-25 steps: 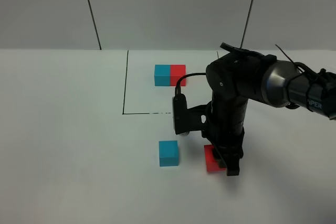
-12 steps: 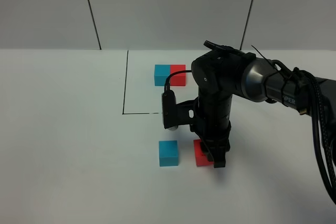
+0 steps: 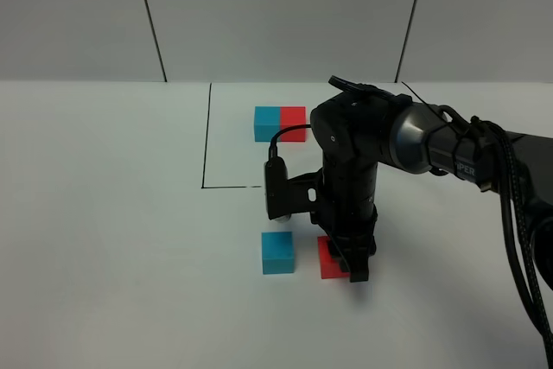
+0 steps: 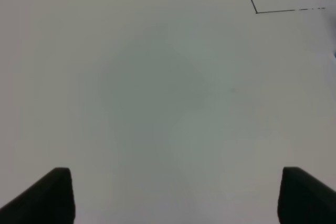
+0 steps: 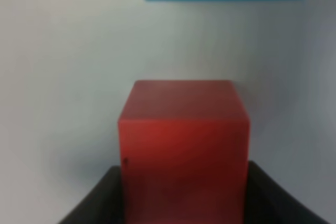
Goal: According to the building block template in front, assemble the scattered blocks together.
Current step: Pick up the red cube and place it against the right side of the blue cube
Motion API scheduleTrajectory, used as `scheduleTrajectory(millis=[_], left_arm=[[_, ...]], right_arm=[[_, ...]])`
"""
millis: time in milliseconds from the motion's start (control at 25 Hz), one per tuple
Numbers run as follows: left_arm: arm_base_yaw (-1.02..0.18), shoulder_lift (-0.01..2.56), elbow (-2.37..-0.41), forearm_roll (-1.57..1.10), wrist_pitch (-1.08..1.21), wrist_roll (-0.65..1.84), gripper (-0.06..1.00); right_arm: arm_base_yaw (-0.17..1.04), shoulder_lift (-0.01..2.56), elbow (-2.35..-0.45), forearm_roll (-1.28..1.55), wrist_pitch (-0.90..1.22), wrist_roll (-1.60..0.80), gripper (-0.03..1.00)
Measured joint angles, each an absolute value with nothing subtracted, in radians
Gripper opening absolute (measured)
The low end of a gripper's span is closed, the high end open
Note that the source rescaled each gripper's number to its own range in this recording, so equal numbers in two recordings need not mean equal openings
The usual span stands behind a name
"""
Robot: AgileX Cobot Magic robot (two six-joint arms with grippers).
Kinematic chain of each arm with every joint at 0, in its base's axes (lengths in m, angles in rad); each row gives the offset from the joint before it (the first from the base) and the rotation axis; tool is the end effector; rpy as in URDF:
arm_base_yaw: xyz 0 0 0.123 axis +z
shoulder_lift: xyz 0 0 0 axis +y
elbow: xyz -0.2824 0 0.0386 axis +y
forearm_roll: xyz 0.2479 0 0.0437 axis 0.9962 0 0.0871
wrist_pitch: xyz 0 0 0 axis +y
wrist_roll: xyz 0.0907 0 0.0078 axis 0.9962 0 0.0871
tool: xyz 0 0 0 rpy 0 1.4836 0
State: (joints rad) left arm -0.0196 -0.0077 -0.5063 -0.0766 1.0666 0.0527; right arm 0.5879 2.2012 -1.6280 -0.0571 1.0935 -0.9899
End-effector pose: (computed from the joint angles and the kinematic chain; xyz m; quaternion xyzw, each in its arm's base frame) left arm -0.0073 -0.0060 0.2786 0.0326 0.8499 -0.0296 0.5252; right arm 0.3593 0.2340 0.1397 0.7186 -0.6949 0.0239 0.0093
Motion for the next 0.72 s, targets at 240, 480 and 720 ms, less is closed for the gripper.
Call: scheduleTrajectory(millis=[240,480,720], left_arm=[[-0.02,-0.008,-0.506,-0.077,1.067,0.053,0.65],[-0.02,-0.008,-0.506,-0.077,1.067,0.053,0.65],[-0.02,-0.008,-0.506,-0.077,1.067,0.053,0.65]], right_arm=[[0.6,2.213,-1.634,-0.056,1.068,-0.991,0.0],[0.601,2.217,-1.637,-0.053,1.069,-0.991,0.0],[0.601,2.218,-1.639,-0.031,1.038,-0.991,0.0]])
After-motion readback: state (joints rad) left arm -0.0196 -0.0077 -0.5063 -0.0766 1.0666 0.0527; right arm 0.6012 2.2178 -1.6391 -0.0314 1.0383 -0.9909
